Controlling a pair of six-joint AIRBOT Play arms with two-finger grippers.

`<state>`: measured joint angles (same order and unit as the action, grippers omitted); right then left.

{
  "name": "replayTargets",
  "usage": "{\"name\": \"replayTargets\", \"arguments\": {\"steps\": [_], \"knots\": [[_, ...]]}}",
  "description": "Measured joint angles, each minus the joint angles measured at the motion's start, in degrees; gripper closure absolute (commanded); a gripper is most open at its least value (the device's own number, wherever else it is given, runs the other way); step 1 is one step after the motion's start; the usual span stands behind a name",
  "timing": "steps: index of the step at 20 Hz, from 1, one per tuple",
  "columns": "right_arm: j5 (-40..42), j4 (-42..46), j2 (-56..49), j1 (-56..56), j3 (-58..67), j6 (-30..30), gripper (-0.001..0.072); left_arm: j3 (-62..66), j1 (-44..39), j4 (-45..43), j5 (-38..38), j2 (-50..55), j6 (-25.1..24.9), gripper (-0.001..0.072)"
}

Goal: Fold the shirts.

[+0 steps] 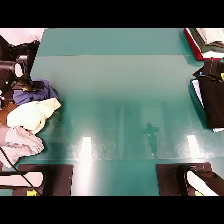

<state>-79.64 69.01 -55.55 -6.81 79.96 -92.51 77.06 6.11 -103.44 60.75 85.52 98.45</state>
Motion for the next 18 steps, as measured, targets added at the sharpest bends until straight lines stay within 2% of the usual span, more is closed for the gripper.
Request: {"name": "replayTargets", "arguments": {"steps": [3,8,12,15,18], "knots": [[0.59,0.0,0.0,0.0,0.11,0.0,0.0691,7.54,-1.36,2.86,2.43,-1.05,-1.68,0.0679],[1.95,-0.04,0.0,-0.87,4.83,-0.02,0.0691,23.19,-8.44,17.16,5.16,-7.63,-10.49,0.068],[4.07,0.04,0.0,-1.18,11.85,-0.02,0.0691,33.14,-18.56,34.42,6.12,-12.31,-18.03,0.068],[5.11,0.07,0.02,-1.25,17.16,-0.02,0.0691,37.73,-26.95,40.46,6.01,-13.68,-21.0,0.068],[5.53,0.07,0.04,-1.27,20.92,-0.02,0.0691,38.07,-33.27,42.84,5.57,-13.86,-23.15,0.068]]}}
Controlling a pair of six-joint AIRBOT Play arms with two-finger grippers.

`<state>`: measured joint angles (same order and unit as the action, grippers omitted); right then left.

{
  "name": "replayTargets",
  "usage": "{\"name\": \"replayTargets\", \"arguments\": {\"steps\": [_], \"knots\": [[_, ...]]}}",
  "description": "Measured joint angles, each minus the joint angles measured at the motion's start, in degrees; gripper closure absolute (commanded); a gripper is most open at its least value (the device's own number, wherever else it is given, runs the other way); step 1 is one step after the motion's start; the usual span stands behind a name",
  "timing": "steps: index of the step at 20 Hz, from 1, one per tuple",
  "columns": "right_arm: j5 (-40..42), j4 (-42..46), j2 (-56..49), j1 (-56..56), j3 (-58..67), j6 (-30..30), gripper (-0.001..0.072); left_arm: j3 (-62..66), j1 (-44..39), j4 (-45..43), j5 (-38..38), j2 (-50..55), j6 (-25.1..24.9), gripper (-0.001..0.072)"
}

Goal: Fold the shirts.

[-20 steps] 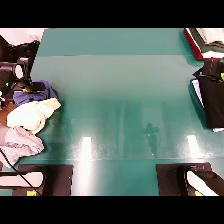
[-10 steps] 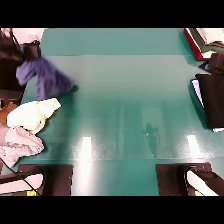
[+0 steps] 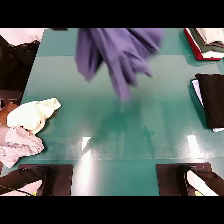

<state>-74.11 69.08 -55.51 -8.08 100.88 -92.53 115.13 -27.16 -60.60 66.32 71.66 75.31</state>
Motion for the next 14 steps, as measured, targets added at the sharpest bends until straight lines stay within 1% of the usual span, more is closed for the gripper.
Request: {"name": "replayTargets", "arguments": {"steps": [2,5,6,7,10,14], "knots": [[0.02,-0.02,0.0,0.0,1.44,0.0,0.0691,-2.25,-2.03,0.31,0.59,0.72,-0.74,0.0679],[-0.9,-0.02,0.0,0.0,2.43,0.0,0.0691,-8.09,-3.34,-1.79,2.4,3.08,-1.31,0.0677],[-1.29,-0.04,0.0,0.0,2.58,0.02,0.0691,-10.62,-3.61,-2.4,2.84,4.17,-1.46,0.0456],[-1.73,-0.04,0.0,0.0,2.71,0.0,0.0691,-12.85,-3.76,-3.1,2.82,5.27,-1.51,0.0151],[-2.6,-0.04,0.0,0.0,2.86,0.02,0.0691,-17.11,-2.43,-5.29,5.22,8.24,0.09,0.0153],[-3.39,0.02,0.0,0.0,2.91,0.0,0.0691,-19.61,3.63,-7.28,11.56,9.05,2.89,0.0152]]}}
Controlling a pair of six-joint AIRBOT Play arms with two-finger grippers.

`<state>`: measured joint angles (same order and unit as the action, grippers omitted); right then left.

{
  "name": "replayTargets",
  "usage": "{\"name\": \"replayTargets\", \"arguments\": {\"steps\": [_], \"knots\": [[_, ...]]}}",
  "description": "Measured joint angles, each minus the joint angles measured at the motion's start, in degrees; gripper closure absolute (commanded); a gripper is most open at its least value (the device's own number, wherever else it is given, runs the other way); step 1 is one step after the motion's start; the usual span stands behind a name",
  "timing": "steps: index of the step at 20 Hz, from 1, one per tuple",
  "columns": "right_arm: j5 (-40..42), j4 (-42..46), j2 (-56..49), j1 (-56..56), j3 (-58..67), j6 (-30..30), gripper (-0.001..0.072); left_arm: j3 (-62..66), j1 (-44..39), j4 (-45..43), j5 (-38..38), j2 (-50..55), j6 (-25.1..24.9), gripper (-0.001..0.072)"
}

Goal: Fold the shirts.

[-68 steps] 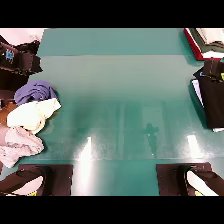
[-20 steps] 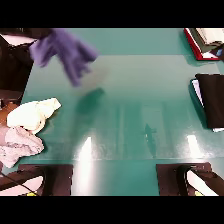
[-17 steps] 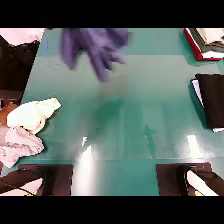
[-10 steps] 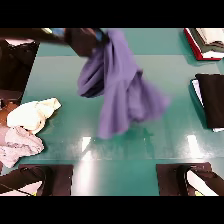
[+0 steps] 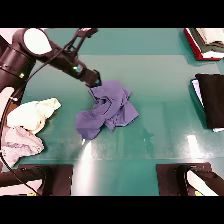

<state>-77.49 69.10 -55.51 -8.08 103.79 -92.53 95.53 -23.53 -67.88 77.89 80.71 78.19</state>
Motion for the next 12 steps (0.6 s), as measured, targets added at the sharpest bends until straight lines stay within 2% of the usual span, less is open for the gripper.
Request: {"name": "replayTargets", "arguments": {"steps": [4,12], "knots": [[-0.39,0.02,-0.2,0.0,0.0,0.02,0.0691,-8.52,2.84,-0.39,1.99,-0.66,0.59,0.0152],[-5.05,-0.09,-2.78,0.0,0.0,0.02,0.0691,-30.86,9.35,-2.67,-5.25,-1.09,0.0,0.0152]]}}
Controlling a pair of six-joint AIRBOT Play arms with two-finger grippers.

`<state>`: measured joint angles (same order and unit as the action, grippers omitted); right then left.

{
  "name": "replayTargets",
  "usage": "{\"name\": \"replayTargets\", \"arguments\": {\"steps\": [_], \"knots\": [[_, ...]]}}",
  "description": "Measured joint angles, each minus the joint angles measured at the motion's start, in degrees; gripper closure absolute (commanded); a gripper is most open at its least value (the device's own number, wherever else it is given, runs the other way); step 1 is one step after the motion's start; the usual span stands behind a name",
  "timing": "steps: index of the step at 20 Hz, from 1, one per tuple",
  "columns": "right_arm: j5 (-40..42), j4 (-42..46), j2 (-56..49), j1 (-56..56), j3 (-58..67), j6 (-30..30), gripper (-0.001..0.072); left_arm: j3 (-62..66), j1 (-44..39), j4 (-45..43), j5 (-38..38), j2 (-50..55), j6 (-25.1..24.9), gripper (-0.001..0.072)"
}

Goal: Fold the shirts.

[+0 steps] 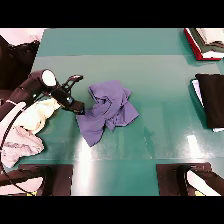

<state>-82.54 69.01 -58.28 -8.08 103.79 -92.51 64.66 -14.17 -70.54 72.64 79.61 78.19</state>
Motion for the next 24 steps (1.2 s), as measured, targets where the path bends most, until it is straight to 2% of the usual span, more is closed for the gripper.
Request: {"name": "replayTargets", "arguments": {"steps": [7,8,9,12,13,14,18,21,22,23,24], "knots": [[-2.67,-0.35,-2.32,0.0,0.0,0.0,0.0691,-7.04,2.84,2.47,-9.4,0.2,0.44,0.0162],[-2.73,-0.39,-2.45,0.0,0.0,0.0,0.0691,-7.32,2.95,2.84,-10.32,0.24,0.63,0.0271],[-2.84,-0.39,-2.54,0.0,0.0,0.0,0.069,-7.5,3.02,3.08,-10.95,0.35,0.83,0.0337],[-2.99,-0.44,-2.67,0.0,0.0,0.0,0.0691,-7.96,3.17,4.44,-12.15,0.94,1.07,0.0344],[-3.04,-0.44,-2.69,0.0,0.0,0.0,0.0691,-8.09,3.17,5.35,-12.48,1.2,1.2,0.0582],[-3.23,-0.44,-2.71,0.0,0.0,0.02,0.0691,-8.15,3.17,6.12,-12.66,1.4,1.22,0.0679],[-4.24,-0.39,-2.69,0.37,-0.74,0.02,0.0691,-6.45,3.19,7.21,-11.82,0.83,1.22,0.068],[-3.69,-0.35,-1.6,2.89,-6.91,0.02,0.0679,-0.55,3.23,4.35,-9.33,-2.78,1.25,0.068],[-2.99,-0.35,-1.25,4.17,-10.21,0.02,0.0523,2.1,3.23,3.13,-8.46,-4.39,1.25,0.068],[-2.34,-0.31,-0.96,5.77,-13.99,0.02,0.0267,5.07,3.23,2.01,-7.65,-6.32,1.25,0.068],[-1.27,-0.33,-0.79,7.76,-18.47,0.04,0.017,7.78,3.23,1.2,-6.99,-8.11,1.27,0.068]]}}
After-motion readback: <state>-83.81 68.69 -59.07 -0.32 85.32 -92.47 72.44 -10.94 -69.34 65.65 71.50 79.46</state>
